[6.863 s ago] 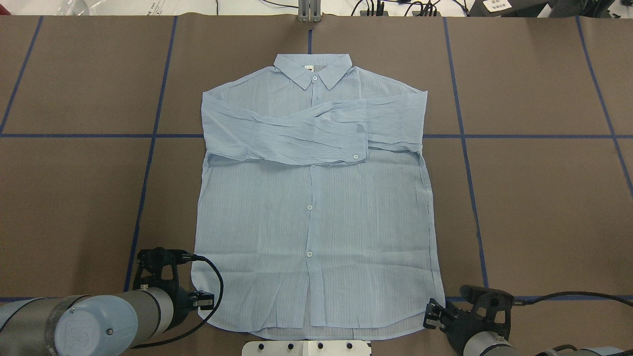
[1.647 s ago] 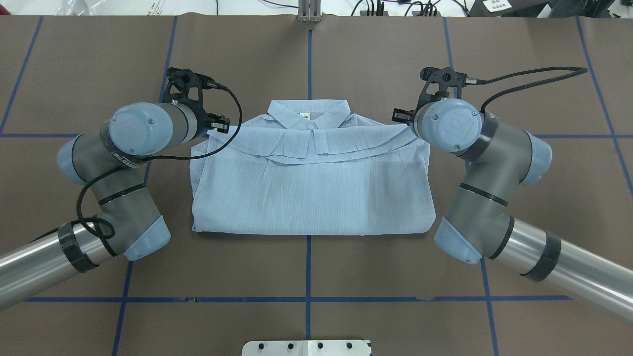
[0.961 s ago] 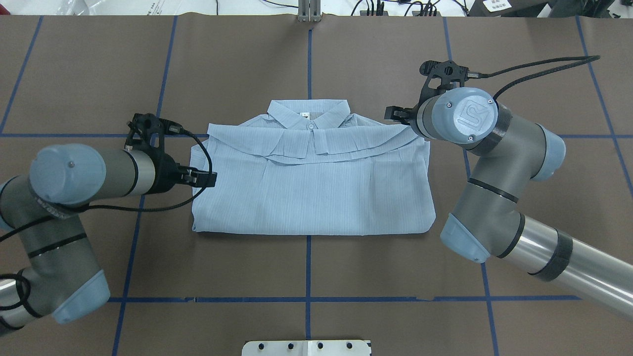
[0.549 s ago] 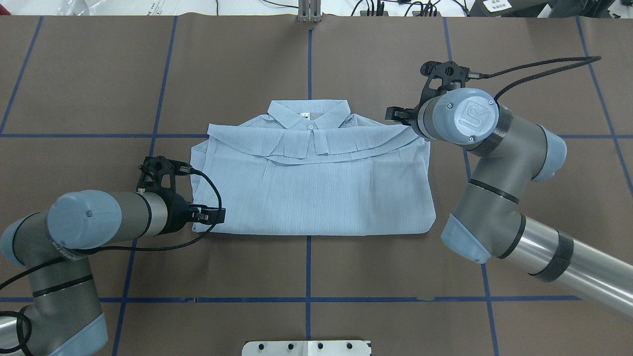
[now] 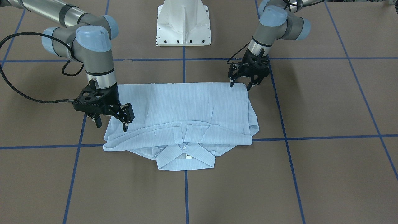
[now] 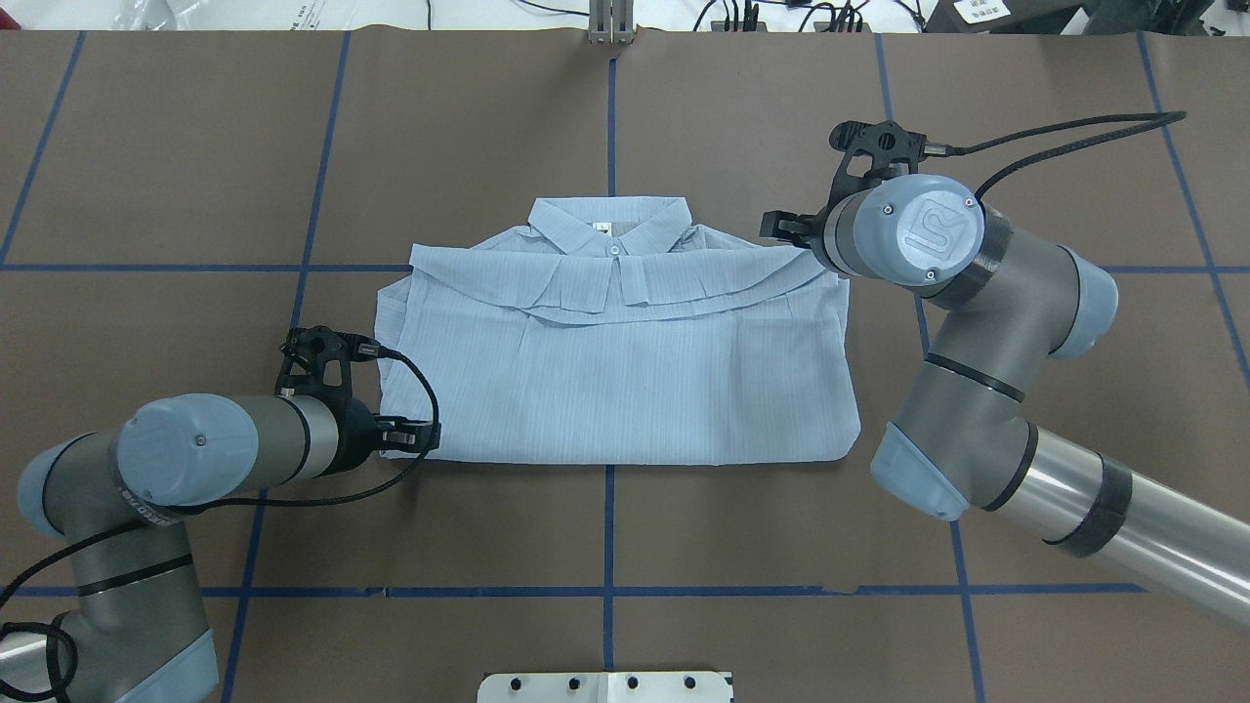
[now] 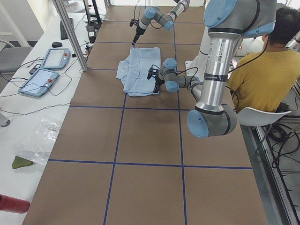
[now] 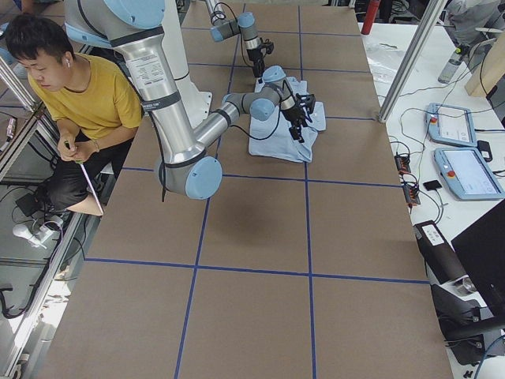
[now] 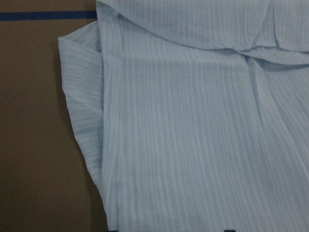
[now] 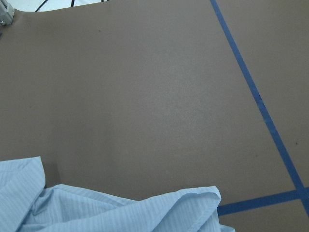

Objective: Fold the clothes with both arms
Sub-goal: 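Grasp the shirt side nearest the left gripper and fold it over the body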

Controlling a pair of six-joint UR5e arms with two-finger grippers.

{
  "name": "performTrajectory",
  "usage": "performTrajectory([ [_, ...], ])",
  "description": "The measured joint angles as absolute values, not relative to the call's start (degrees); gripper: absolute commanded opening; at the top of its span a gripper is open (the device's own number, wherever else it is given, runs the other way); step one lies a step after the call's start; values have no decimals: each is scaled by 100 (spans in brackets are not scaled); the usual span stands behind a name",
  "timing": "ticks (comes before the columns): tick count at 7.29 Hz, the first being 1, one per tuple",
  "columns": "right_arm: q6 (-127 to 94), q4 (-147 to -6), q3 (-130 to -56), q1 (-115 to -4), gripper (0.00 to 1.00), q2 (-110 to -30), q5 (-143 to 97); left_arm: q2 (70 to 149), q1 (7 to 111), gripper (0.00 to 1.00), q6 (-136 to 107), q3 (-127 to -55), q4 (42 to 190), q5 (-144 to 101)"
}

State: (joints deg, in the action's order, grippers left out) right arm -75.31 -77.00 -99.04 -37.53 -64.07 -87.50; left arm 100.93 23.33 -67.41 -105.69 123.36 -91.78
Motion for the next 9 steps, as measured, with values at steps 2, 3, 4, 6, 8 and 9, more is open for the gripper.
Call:
performTrajectory([
  [2,-7532,-7699,-9904,-3753,100,-6413,-8731,10095,2294,26,-6743,-10519,12337,-9182],
  [3,-7532,-7699,-9901,-3753,100,-6414,-8724,10100,2222,0,-6749,-10508,12339,-9183],
  [4,-7532,-7699,-9897,-3753,100,-6416,-8721,10104,2160,0,-6755,-10530,12340,-9184],
  [6,-7542,-7699,-9901,-3753,100,-6422,-8719,10071,2140,0,-6731,-10656,12336,-9182],
  [8,-7556,-7699,-9904,-3747,100,-6424,-8719,9927,2366,0,-6384,-10794,12304,-9193],
  [9,-7562,-7699,-9901,-3740,100,-6425,-8719,9902,2681,0,-5984,-10722,12294,-9189],
])
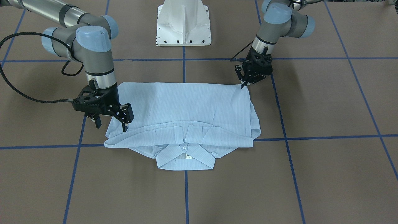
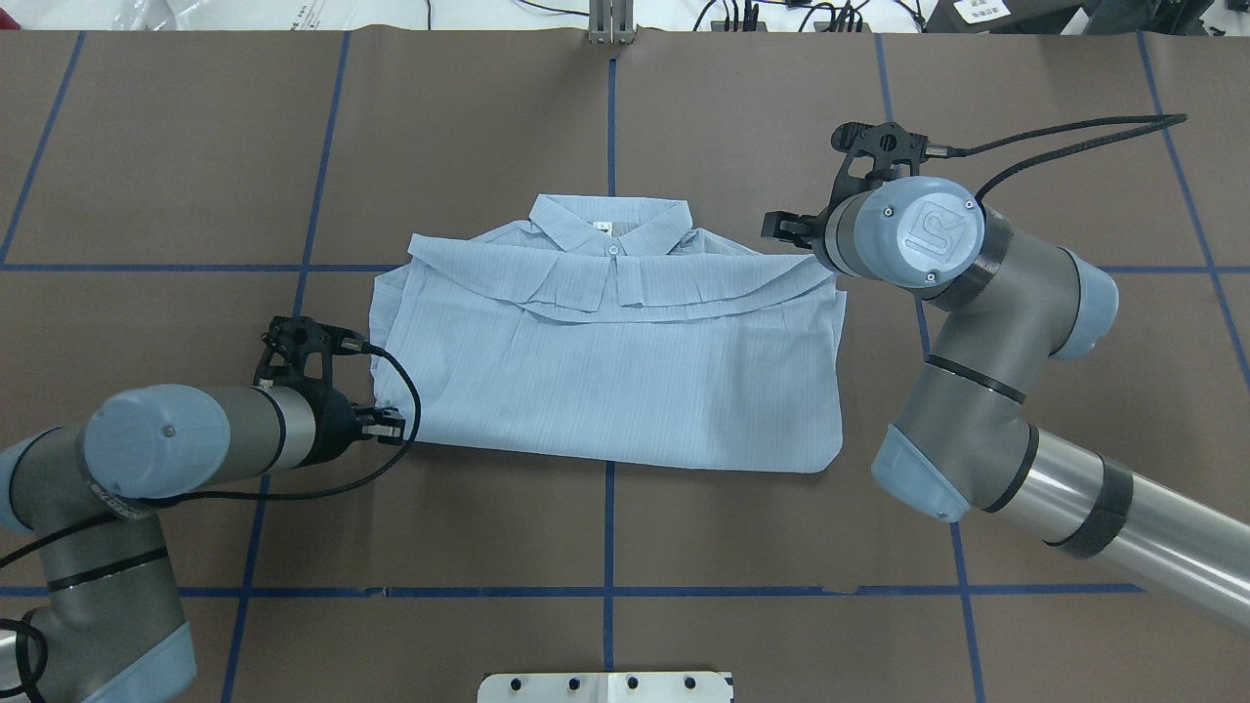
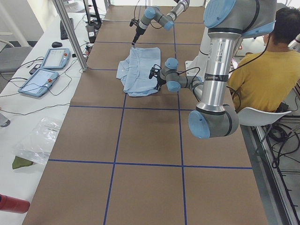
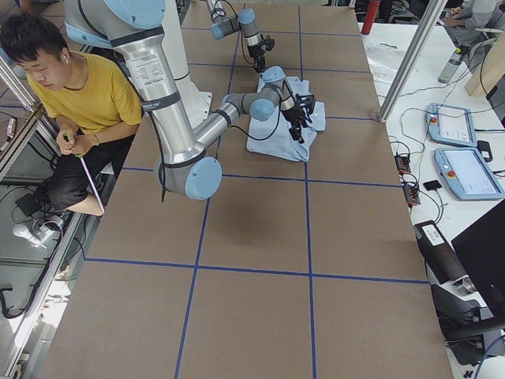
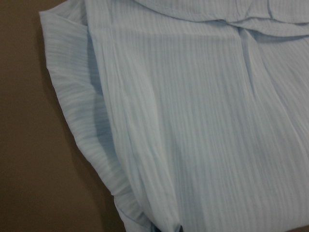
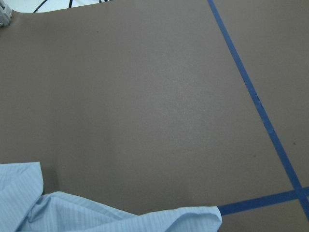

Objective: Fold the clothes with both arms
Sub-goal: 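Grasp the shirt side nearest the left gripper and fold it over the body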

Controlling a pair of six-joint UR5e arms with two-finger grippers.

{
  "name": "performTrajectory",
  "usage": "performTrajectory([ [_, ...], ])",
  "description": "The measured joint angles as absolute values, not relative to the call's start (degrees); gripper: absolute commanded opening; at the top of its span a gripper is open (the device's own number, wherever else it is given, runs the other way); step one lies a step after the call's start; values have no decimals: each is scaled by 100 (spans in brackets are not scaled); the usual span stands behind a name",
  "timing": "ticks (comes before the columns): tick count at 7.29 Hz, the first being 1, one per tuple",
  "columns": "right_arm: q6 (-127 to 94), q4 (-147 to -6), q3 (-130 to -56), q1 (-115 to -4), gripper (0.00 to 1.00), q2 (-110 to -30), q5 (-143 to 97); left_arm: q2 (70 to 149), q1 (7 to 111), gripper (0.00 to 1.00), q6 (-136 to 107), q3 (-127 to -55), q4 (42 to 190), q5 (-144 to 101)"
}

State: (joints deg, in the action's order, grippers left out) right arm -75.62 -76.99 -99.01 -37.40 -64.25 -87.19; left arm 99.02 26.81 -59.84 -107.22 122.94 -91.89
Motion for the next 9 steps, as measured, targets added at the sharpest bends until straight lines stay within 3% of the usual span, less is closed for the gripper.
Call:
performTrajectory([
  [3,-7602,-7699,-9897,-3712,100,-6415,-8719,10547,4077,0,-4489,-9466,12315,-9199],
  [5,-7616,-7699,-9898,-3697,100,-6388,-8719,11879,4788,0,-4001,-7728,12419,-9168],
  [8,-7628,-7699,-9946,-3674,100,-6341,-8726,13735,5026,0,-3967,-5244,13229,-8794],
  [9,-7628,-7699,-9970,-3662,100,-6331,-8732,14047,5047,99,-3964,-4817,13397,-8762],
])
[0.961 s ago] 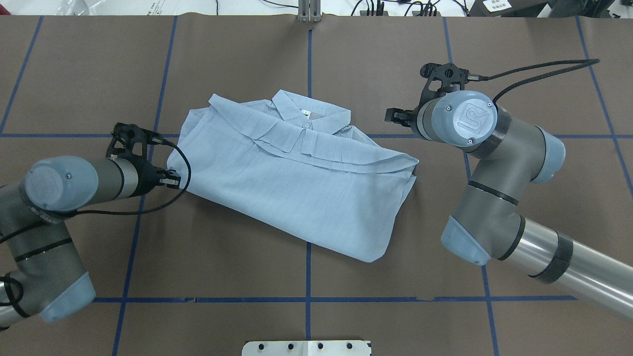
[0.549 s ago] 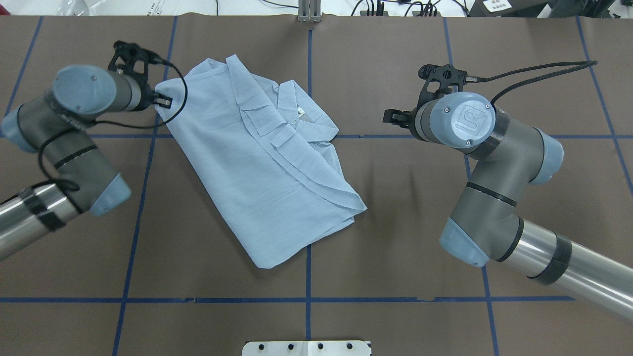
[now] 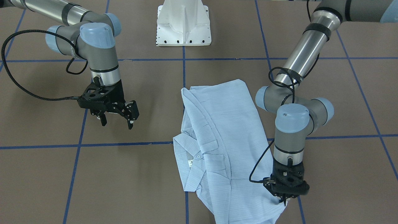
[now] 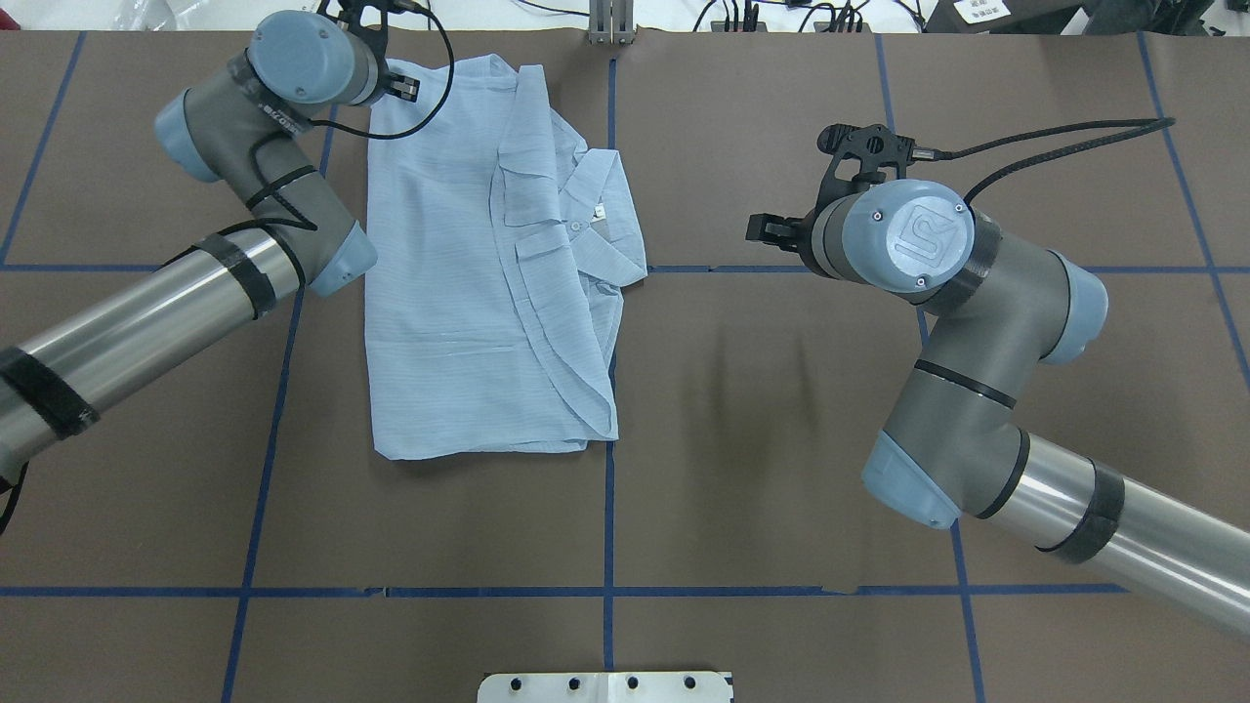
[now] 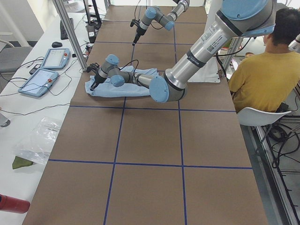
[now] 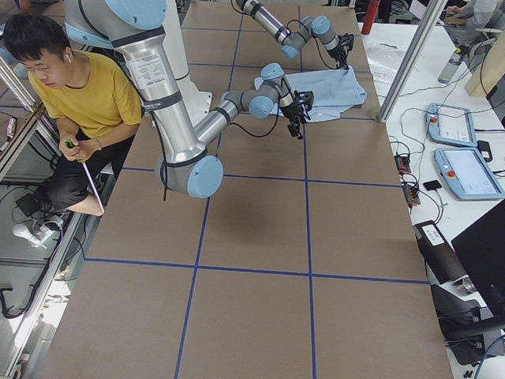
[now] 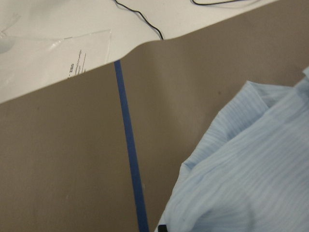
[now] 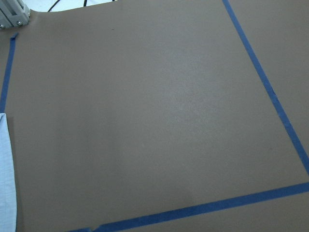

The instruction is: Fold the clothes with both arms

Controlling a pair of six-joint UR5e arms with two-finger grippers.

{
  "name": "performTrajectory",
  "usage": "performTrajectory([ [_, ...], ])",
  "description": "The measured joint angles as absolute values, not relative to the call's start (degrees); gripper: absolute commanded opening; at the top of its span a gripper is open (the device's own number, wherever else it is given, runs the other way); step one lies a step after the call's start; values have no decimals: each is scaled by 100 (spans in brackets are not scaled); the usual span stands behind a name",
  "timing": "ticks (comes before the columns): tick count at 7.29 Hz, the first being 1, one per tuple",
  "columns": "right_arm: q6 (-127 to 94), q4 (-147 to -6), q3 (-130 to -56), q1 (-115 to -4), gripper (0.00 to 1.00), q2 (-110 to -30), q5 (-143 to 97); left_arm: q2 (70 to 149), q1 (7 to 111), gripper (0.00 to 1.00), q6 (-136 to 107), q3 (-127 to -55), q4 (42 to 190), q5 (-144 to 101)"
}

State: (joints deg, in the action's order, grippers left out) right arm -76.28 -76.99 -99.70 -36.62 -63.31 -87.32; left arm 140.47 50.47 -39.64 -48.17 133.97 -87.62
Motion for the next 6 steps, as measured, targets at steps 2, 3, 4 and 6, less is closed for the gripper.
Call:
performTrajectory([
  [2,-7652,-7704,-9971,-3638,100,-6266,-8736,14044,5117,100,-3663,-4605,13733,-8768],
  [3,-7801,-7742,-9913,-3609,100,-6128,-8735,13846,5139,100,-3492,-4725,13977,-8861],
  [4,-8137,-7844,-9712,-3556,100,-5837,-8731,13510,5151,100,-3391,-5105,14122,-9070],
  [6,-9015,-8333,-8864,-3412,99,-4856,-8728,12755,5143,100,-3349,-6057,14217,-9540],
])
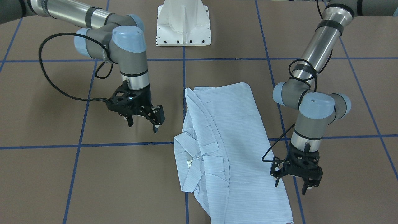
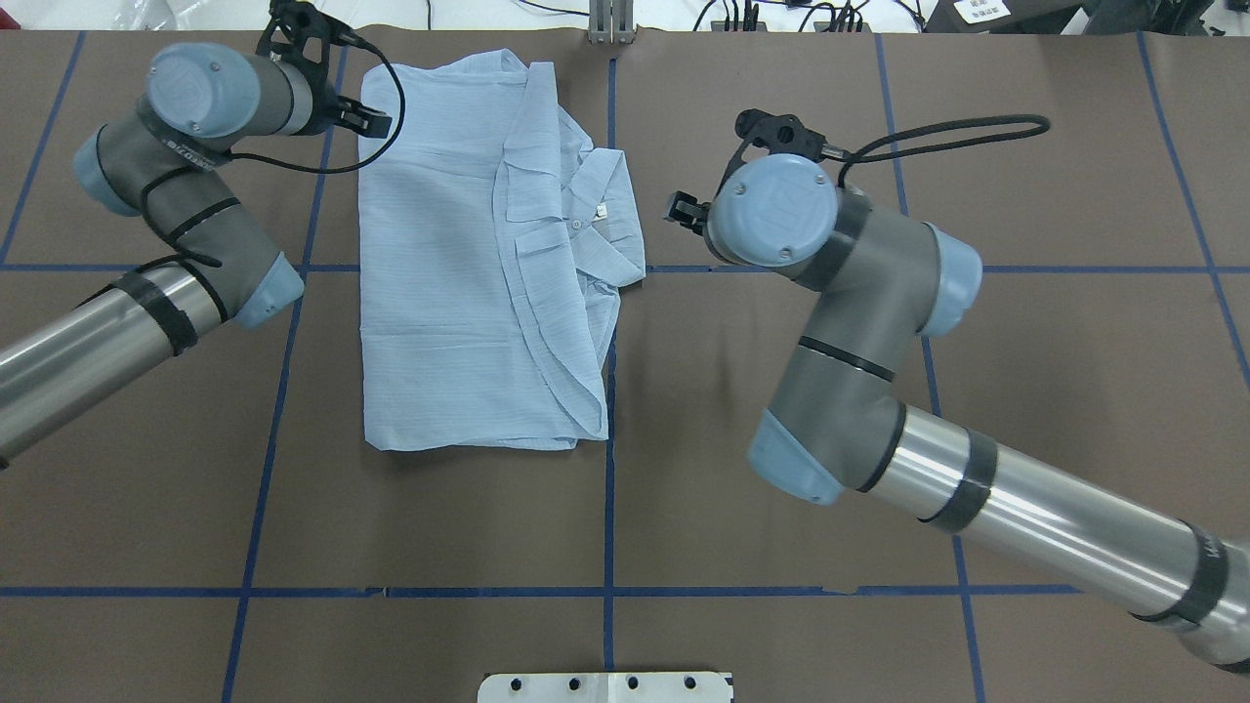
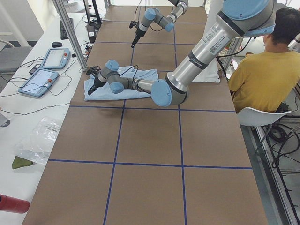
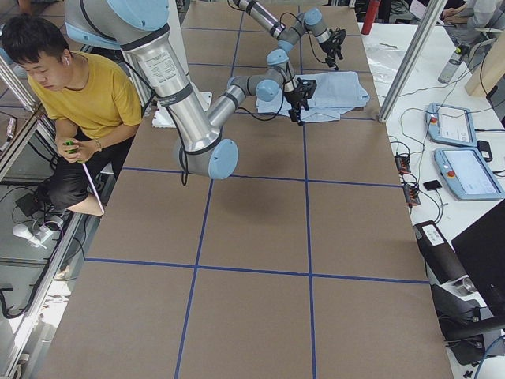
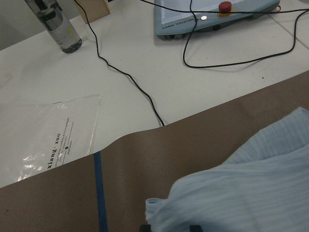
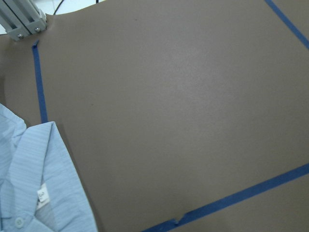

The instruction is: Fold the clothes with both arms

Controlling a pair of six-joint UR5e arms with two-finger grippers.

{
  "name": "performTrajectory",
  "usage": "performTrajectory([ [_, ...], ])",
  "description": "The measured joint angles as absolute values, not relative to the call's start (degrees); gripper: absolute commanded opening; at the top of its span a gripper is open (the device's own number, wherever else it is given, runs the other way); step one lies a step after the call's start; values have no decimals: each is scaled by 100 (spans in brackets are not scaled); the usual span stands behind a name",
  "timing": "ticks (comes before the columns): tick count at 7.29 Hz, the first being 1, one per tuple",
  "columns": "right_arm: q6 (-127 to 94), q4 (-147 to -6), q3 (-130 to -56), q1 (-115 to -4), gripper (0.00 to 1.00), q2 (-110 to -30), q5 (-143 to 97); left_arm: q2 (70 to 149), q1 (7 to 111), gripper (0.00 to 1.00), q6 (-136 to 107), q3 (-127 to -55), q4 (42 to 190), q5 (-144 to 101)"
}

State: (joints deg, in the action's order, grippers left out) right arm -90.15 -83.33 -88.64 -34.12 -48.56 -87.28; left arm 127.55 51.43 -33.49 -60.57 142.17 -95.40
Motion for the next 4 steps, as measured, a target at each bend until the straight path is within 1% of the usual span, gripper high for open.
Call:
performTrajectory([
  [2,-10083,-8566,-7902,-3226,94,-4007,-8728,12508,5097,100,-3404,-6348,14250,-9662],
  [3,-10517,-8569,-7559,-3148,88,-3771,-8724,12478,5084,100,-3413,-6373,14253,-9672],
  [4,-10775,-8554,-7356,-3077,76,-3659,-8707,12468,5077,100,-3417,-6383,14255,-9675],
])
